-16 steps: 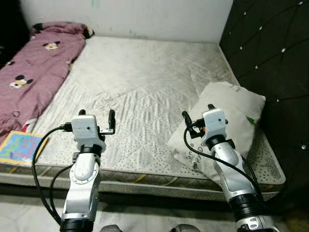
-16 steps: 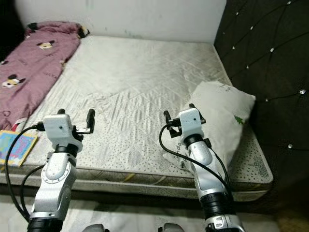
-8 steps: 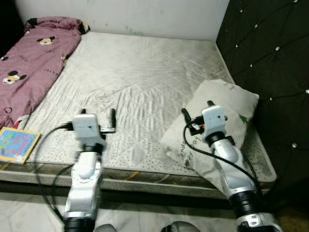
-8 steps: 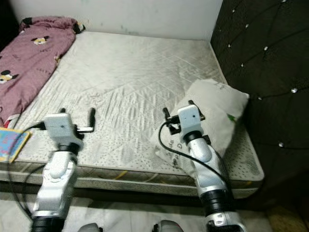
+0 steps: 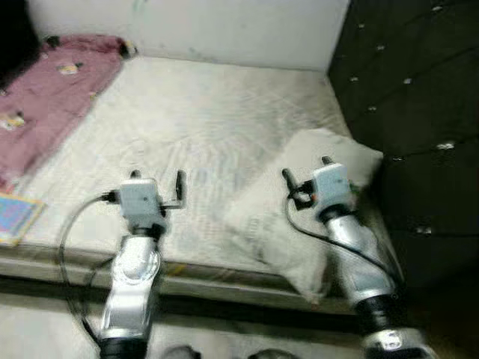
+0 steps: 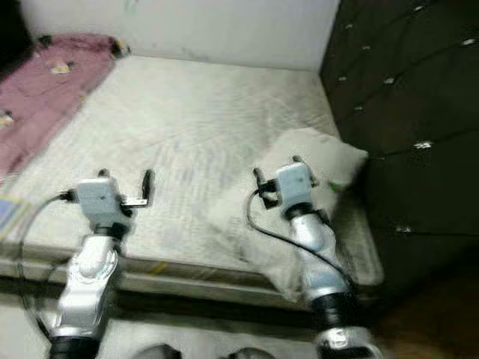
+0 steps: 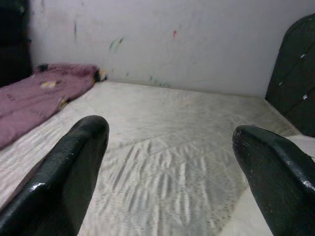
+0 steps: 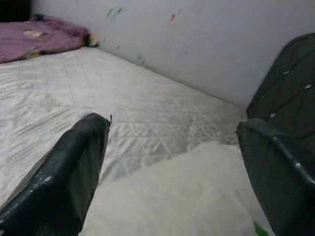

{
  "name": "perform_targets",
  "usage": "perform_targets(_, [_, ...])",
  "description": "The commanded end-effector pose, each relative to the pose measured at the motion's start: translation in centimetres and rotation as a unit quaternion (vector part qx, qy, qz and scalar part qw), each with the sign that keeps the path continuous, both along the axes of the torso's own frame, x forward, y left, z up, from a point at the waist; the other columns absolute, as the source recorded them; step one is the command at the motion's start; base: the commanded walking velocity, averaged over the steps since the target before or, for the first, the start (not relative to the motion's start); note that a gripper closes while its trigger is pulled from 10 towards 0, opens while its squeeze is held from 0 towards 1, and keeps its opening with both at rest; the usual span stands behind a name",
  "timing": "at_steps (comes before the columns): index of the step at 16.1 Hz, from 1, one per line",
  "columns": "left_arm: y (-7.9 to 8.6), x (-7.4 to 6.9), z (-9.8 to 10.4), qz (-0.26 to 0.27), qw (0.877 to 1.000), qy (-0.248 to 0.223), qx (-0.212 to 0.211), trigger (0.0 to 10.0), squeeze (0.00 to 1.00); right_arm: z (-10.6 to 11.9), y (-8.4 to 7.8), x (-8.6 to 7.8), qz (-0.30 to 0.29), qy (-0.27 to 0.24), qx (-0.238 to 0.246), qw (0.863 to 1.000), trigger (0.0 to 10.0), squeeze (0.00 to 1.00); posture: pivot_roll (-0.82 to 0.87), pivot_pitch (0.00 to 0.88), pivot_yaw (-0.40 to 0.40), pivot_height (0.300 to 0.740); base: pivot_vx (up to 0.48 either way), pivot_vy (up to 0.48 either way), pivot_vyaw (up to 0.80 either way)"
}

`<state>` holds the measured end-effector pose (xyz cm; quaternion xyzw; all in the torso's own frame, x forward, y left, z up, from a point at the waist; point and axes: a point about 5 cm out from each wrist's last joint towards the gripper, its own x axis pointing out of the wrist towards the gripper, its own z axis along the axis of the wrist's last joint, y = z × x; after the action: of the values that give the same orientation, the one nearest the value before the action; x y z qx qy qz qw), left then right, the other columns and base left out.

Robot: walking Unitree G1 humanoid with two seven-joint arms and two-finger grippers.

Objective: Clean up the room

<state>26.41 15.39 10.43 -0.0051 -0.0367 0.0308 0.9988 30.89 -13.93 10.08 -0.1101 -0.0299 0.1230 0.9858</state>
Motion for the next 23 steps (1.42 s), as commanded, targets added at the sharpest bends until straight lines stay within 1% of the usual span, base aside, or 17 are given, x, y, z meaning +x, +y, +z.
perform_targets(1, [-0.31, 0.23, 0.29, -0.006, 1.0, -0.005, 0.001, 10.0, 0.0, 0.29, -0.51, 0.16, -0.004, -0.003, -0.003, 1.0, 10.0, 0.0, 0.0, 0.0, -0.034, 0.74, 0.0, -0.368, 0.0])
perform_targets(3, [-0.26, 0.23, 0.29, -0.005, 1.0, -0.007, -0.011, 10.0, 0.0, 0.3, -0.44, 0.18, -0.003, -0.003, -0.003, 1.0, 10.0, 0.0, 0.0, 0.0, -0.034, 0.74, 0.0, 0.0, 0.0])
perform_targets(8, [-0.23, 0.23, 0.36, -0.004, 1.0, -0.009, -0.013, 10.0, 0.0, 0.31, -0.37, 0.25, 0.001, -0.002, -0.004, 1.0, 10.0, 0.0, 0.0, 0.0, -0.04, 0.74, 0.0, 0.0, 0.0])
perform_targets(12, [-0.35, 0.09, 0.52, -0.019, 1.0, -0.017, -0.015, 10.0, 0.0, 0.3, -0.37, 0.28, 0.0, 0.001, -0.001, 1.0, 10.0, 0.0, 0.0, 0.0, -0.04, 0.74, 0.0, 0.0, 0.0])
perform_targets(14, [-0.42, 0.08, 0.56, -0.021, 0.999, -0.019, -0.017, 10.0, 0.0, 0.31, -0.39, 0.32, 0.0, 0.0, -0.001, 1.0, 10.0, 0.0, 0.0, 0.0, -0.04, 0.74, 0.302, 0.0, -0.59])
perform_targets(19, [-0.43, 0.11, 0.56, -0.022, 0.999, -0.019, -0.018, 10.0, 0.0, 0.43, -0.34, 0.4, 0.002, -0.003, -0.005, 1.0, 10.0, 0.0, 0.0, 0.0, -0.042, 0.74, 0.301, 0.0, 0.0])
perform_targets(23, [-0.32, 0.15, 0.38, -0.015, 1.0, -0.012, -0.015, 10.0, 0.0, 0.45, -0.31, 0.41, 0.004, -0.004, -0.003, 1.0, 10.0, 0.0, 0.0, 0.0, -0.042, 0.74, 0.0, 0.0, 0.0])
